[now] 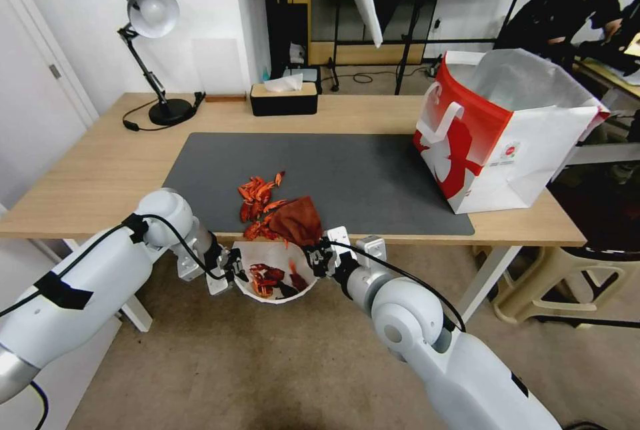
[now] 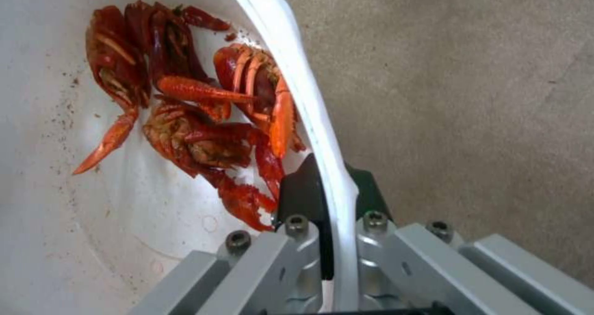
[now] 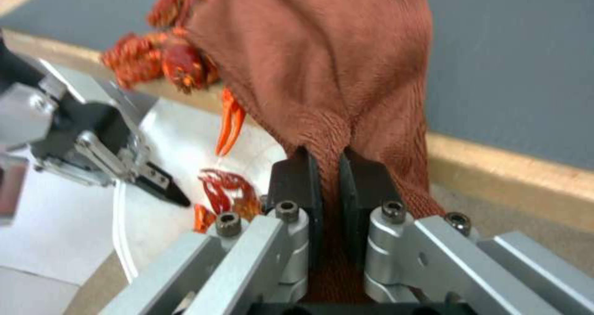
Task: Sweep shrimp from table into container with towel, then put container into takeout bag.
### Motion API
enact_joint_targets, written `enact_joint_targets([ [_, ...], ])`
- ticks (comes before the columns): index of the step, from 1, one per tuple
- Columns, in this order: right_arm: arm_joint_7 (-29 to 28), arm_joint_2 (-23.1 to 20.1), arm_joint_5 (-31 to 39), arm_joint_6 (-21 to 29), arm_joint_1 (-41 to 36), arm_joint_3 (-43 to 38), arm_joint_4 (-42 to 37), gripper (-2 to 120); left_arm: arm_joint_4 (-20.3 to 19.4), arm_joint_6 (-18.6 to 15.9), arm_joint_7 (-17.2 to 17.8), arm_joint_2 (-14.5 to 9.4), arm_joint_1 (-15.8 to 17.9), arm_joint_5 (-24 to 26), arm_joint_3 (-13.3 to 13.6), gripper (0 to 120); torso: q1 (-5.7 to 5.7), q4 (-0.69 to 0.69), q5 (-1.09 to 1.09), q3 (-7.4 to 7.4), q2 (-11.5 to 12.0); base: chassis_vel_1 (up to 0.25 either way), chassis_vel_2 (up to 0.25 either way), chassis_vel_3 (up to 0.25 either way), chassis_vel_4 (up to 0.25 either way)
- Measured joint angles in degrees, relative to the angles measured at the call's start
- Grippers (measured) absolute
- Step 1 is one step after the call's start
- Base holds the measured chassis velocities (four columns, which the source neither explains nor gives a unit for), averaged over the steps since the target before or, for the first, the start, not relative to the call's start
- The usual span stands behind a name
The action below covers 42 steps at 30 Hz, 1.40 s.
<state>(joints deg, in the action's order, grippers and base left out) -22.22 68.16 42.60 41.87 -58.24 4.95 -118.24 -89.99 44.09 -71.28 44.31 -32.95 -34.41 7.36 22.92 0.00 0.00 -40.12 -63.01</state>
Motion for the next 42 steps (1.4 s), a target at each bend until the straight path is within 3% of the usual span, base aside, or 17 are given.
enact_joint_targets([
  [16, 4.2, -0.3, 3.7, -3.0, 1.4, -4.9, -2.0, 4, 0.2, 0.2, 0.0, 0.1, -0.1, 0.0, 0.0, 0, 0.00, 0.01, -0.01, 0.01, 0.0, 0.000, 0.000, 0.000, 0.000],
  [23, 5.2, 1.0, 5.0, -6.3, 6.2, -7.1, 0.8, 4, 0.3, 0.4, 0.1, -0.2, -0.6, -0.2, -0.5, 0, 0.00, 0.01, 0.00, 0.01, 0.0, 0.000, 0.000, 0.000, 0.000],
  [33, 6.9, 3.4, 4.2, -10.2, 18.1, -7.5, 12.6, 4, 0.2, 1.1, 0.0, -1.0, -1.9, -0.5, -1.6, 0, 0.00, 0.00, 0.01, 0.02, 0.0, 0.000, 0.000, 0.000, 0.000],
  [42, 12.3, 8.3, -1.7, -13.3, 27.5, -3.4, 30.9, 4, 1.3, 1.7, 0.0, -0.9, -1.8, -0.4, -2.1, 0, 0.00, 0.00, 0.00, 0.01, 0.0, 0.000, 0.000, 0.000, 0.000],
])
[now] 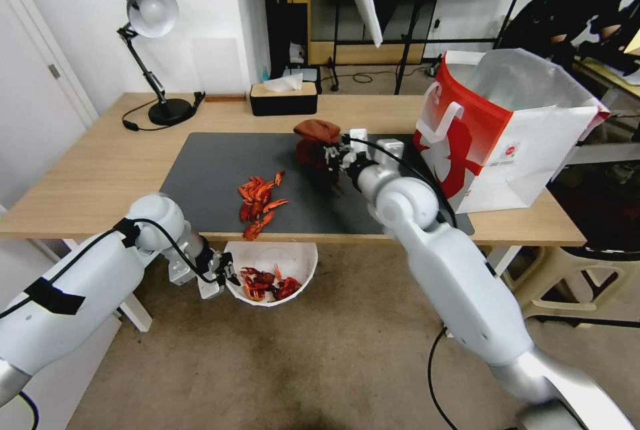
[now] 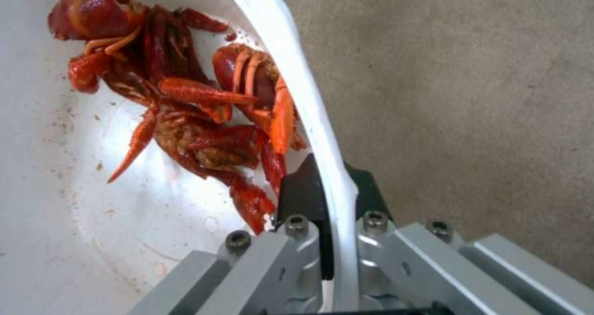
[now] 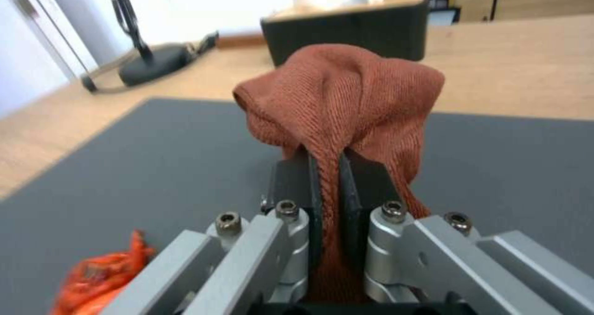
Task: Sweep shrimp from table into container with towel, then put container into takeout bag.
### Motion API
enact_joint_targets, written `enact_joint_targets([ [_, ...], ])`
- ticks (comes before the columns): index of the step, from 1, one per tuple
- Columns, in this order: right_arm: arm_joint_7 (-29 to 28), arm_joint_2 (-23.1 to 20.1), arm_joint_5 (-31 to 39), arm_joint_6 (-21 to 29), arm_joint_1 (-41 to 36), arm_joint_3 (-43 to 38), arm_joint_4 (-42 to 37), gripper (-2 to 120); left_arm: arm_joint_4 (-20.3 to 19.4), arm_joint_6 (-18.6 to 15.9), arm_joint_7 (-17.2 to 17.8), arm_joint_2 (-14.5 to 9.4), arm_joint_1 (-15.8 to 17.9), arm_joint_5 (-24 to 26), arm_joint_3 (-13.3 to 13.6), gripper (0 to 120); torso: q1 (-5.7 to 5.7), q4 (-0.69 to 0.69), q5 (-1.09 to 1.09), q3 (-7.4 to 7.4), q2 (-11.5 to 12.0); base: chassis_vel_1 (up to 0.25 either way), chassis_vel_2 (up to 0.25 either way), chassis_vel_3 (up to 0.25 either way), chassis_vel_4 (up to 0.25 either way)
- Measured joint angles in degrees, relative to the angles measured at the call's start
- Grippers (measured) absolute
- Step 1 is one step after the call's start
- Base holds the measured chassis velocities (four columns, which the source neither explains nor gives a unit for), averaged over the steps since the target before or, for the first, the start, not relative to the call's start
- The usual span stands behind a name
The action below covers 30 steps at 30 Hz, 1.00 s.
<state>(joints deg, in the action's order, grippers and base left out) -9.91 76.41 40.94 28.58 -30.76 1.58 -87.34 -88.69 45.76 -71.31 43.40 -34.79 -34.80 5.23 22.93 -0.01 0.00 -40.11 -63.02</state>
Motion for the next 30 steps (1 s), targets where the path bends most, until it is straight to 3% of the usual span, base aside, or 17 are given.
enact_joint_targets([
  [11, 5.0, 2.8, -2.2, -2.1, 5.3, 5.0, 11.9, 4, 0.9, 0.8, 0.0, -0.3, 0.1, 0.4, -1.0, 0, -0.01, 0.01, 0.01, 0.00, 0.0, 0.000, 0.000, 0.000, 0.000],
  [30, 7.1, 0.3, 0.7, -1.0, 4.9, 11.0, 6.6, 4, 1.6, 1.3, 0.0, -1.1, 0.2, 1.2, -1.7, 0, -0.01, 0.01, 0.00, 0.01, 0.0, 0.000, 0.000, 0.000, 0.000],
])
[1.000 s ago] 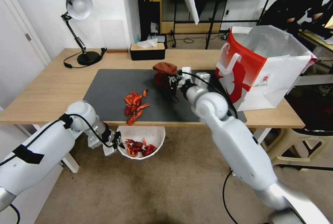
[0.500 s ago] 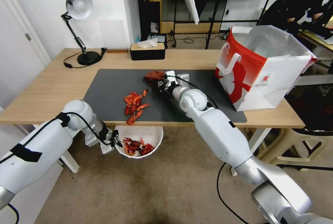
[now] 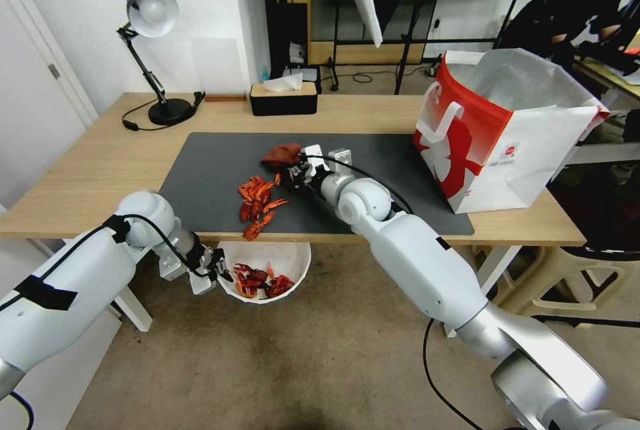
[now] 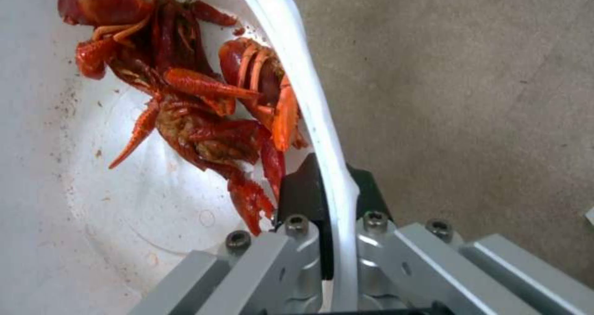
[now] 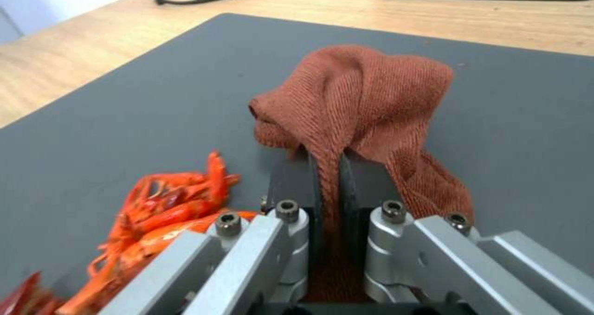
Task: Sweep shrimp from table into container with towel, then put container into takeout bag.
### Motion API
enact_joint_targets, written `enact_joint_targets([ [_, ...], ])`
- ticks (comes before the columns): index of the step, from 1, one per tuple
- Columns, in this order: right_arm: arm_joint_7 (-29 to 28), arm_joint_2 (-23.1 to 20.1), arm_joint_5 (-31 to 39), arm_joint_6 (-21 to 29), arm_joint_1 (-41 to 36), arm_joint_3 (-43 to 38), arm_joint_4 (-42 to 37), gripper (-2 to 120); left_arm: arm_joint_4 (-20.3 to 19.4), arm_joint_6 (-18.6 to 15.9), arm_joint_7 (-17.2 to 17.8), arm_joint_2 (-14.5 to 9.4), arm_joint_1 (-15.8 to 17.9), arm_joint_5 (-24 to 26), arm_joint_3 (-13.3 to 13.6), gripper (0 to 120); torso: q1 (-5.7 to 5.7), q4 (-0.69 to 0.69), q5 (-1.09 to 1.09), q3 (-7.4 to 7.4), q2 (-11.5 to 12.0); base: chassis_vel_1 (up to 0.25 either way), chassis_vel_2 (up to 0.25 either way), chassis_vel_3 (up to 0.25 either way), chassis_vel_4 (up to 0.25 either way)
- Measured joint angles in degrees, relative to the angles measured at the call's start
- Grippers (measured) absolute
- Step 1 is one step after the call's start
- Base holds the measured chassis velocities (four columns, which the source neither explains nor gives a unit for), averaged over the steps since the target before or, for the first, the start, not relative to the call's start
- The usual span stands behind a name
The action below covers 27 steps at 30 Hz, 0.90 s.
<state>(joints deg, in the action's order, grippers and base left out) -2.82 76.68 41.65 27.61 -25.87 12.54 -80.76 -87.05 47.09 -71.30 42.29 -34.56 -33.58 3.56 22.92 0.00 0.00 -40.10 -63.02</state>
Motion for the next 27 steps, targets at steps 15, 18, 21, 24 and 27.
enact_joint_targets([
  [15, 4.7, -4.9, 0.9, -0.3, -2.5, 2.3, -4.8, 4, 0.4, 0.0, 0.2, -0.5, 0.1, 0.5, -0.4, 0, 0.00, 0.00, 0.00, 0.00, 0.0, 0.000, 0.000, 0.000, 0.000],
  [18, 5.1, -5.9, 1.3, -0.2, -3.2, 3.0, -6.3, 4, 0.6, 0.0, 0.4, -0.6, 0.1, 0.5, -0.4, 0, 0.00, 0.00, -0.01, 0.00, 0.0, 0.000, 0.000, 0.000, 0.000],
  [21, 5.3, -6.5, 1.5, -0.2, -3.6, 3.4, -7.3, 4, 0.7, 0.0, 0.6, -0.6, 0.1, 0.5, -0.4, 0, 0.00, 0.00, -0.01, 0.00, 0.0, 0.000, 0.000, 0.000, 0.000],
  [24, 5.5, -7.2, 1.7, -0.2, -4.2, 3.7, -8.3, 4, 0.8, 0.0, 0.8, -0.6, 0.1, 0.5, -0.4, 0, 0.00, 0.00, -0.01, 0.00, 0.0, 0.000, 0.000, 0.000, 0.000],
  [27, 5.8, -7.8, 2.0, -0.2, -4.8, 3.9, -9.6, 4, 0.9, 0.0, 0.9, -0.6, 0.1, 0.5, -0.5, 0, 0.00, 0.00, -0.01, 0.00, 0.0, 0.000, 0.000, 0.000, 0.000],
])
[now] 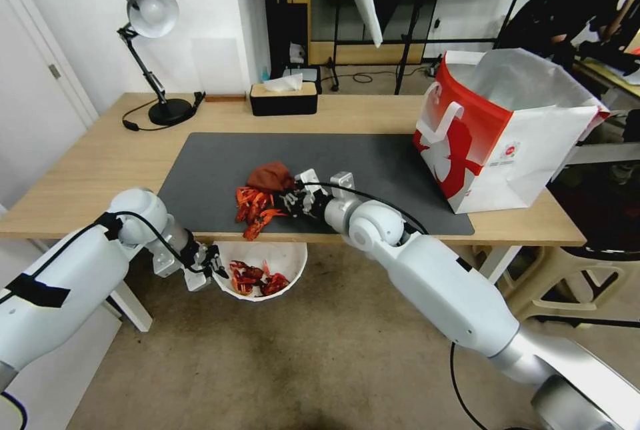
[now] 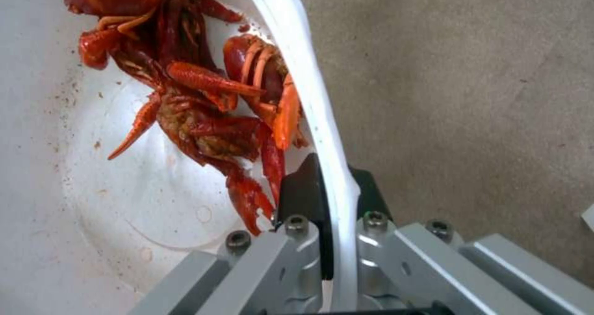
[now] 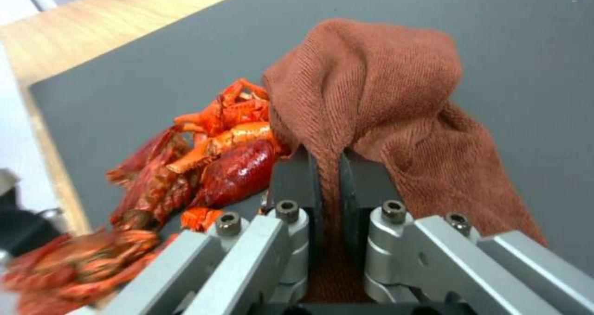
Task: Sweep shrimp from table into container with towel, then put container into takeout bag.
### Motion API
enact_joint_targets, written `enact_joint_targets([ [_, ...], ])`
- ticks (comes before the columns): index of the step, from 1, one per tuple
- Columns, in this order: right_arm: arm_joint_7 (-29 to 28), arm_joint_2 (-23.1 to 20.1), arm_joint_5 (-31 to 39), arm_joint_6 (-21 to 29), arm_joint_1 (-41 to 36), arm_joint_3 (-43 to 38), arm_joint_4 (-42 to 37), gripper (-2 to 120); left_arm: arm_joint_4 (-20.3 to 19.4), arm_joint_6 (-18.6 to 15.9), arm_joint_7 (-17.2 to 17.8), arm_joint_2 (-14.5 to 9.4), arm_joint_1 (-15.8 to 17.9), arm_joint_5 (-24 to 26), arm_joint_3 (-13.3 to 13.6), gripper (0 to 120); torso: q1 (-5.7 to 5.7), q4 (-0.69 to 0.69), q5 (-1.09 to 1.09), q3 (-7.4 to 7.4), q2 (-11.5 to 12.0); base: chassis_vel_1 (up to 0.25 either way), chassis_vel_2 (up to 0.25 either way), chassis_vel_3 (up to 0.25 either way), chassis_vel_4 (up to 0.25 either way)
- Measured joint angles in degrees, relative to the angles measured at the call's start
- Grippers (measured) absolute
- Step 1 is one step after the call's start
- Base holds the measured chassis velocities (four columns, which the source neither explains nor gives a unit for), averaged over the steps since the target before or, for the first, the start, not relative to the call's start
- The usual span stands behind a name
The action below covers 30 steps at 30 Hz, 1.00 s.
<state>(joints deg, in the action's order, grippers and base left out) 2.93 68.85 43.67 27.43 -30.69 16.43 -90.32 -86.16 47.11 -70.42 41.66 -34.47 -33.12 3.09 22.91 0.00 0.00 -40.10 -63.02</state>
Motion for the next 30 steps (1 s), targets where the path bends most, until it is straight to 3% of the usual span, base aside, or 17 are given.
enact_joint_targets([
  [17, 1.4, -2.5, 0.3, 0.1, -1.9, 0.4, -3.7, 4, 0.1, 0.0, 0.1, -0.4, 0.2, 0.0, -0.1, 0, 0.00, 0.00, 0.00, 0.00, 0.0, 0.000, 0.000, 0.000, 0.000],
  [30, 1.4, -3.6, 0.7, 0.0, -3.4, 0.7, -6.3, 4, -1.7, 0.0, 0.0, -2.0, -1.9, 0.5, -0.8, 0, 0.01, 0.00, 0.00, -0.01, 0.0, 0.000, 0.000, 0.000, 0.000],
])
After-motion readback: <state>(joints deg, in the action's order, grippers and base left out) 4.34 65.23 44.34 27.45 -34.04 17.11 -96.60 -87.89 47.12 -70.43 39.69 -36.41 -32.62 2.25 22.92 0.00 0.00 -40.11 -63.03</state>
